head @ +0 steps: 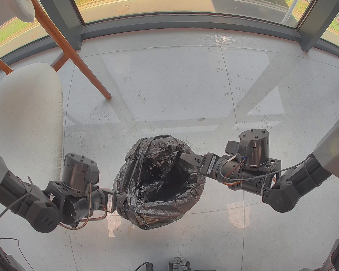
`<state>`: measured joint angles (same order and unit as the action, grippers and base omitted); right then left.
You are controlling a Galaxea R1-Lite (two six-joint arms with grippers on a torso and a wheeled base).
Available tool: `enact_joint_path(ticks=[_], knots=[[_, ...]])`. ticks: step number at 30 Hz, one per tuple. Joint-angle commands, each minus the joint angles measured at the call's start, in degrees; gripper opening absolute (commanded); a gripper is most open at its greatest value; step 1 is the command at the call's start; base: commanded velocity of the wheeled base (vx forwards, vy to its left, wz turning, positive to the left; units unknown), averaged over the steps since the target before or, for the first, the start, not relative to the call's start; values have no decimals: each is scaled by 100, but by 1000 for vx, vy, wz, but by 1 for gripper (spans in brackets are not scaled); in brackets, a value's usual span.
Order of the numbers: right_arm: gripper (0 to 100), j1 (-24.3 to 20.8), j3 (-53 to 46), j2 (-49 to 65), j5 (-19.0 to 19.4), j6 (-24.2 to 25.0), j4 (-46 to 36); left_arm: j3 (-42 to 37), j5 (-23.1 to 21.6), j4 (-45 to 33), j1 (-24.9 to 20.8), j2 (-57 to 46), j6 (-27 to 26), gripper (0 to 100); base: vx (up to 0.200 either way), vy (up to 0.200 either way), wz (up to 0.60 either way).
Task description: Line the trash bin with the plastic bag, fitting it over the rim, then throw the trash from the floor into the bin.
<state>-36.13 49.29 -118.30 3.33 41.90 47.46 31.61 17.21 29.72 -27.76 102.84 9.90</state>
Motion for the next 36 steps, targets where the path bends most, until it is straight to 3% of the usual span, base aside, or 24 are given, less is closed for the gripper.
enact_joint_path(ticks=[1, 9, 22, 23, 36], knots=[[100, -17, -33, 8, 1, 2, 0, 522, -7, -37, -10, -229, -14, 100, 0, 0, 0], [100, -34, -24, 8, 1, -6, 0, 1031, -7, -291, -10, -89, -14, 100, 0, 0, 0], [100, -25, -42, 26, -8, 2, 0, 1541, 19, -160, -89, 1019, -102, 100, 0, 0, 0], [100, -25, -51, 26, -8, 2, 0, 1567, 19, -98, -89, 1028, -146, 0, 0, 0, 0], [100, -34, -174, 26, -16, 11, 0, 1559, 10, 7, 350, 377, -1025, 0, 0, 0, 0]])
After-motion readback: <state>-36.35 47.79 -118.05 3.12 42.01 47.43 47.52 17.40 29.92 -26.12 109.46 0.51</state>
